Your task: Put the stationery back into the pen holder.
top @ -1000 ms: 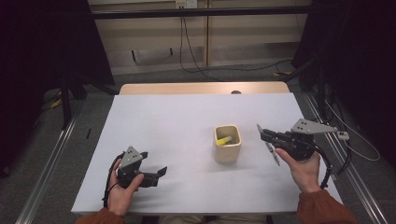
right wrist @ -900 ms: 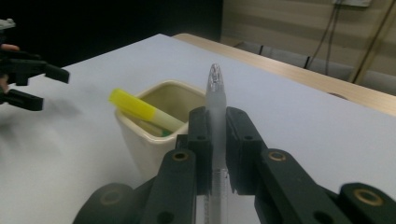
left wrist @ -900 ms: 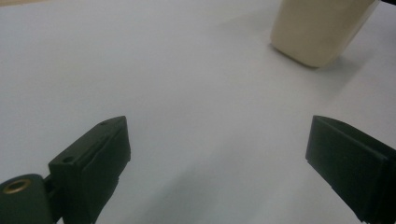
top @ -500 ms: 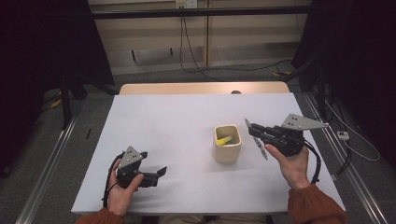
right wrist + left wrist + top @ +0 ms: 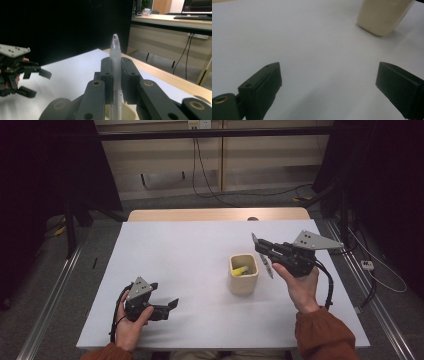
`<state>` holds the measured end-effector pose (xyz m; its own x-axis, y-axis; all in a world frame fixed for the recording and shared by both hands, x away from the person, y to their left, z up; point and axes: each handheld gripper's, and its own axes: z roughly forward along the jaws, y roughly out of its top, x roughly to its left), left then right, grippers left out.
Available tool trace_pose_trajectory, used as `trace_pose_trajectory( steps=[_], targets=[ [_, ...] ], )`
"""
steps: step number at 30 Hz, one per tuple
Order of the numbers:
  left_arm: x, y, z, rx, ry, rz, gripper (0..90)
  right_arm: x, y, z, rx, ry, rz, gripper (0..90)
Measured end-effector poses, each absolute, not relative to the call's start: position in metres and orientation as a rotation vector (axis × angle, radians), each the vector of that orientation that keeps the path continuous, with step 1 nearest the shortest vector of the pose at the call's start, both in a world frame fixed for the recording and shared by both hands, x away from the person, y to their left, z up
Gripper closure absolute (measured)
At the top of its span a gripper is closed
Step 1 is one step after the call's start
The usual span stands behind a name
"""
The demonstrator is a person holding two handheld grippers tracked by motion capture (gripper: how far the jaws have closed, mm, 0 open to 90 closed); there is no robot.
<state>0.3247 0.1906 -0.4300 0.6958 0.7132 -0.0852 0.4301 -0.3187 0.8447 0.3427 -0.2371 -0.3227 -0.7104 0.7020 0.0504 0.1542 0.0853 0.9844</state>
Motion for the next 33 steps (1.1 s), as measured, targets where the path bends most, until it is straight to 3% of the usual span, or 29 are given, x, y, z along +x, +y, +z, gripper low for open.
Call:
trace_pose_trajectory(
  steps=[17,33],
  targets=[
    [0.324,0.191,-0.43,1.959,0.884,0.375,6.5,0.37,-0.21,-0.32,0.842,1.889,1.712,81.3],
    [0.324,0.191,-0.43,1.961,0.879,0.375,6.5,0.375,-0.203,-0.343,0.897,1.9,1.666,81.1]
  ],
)
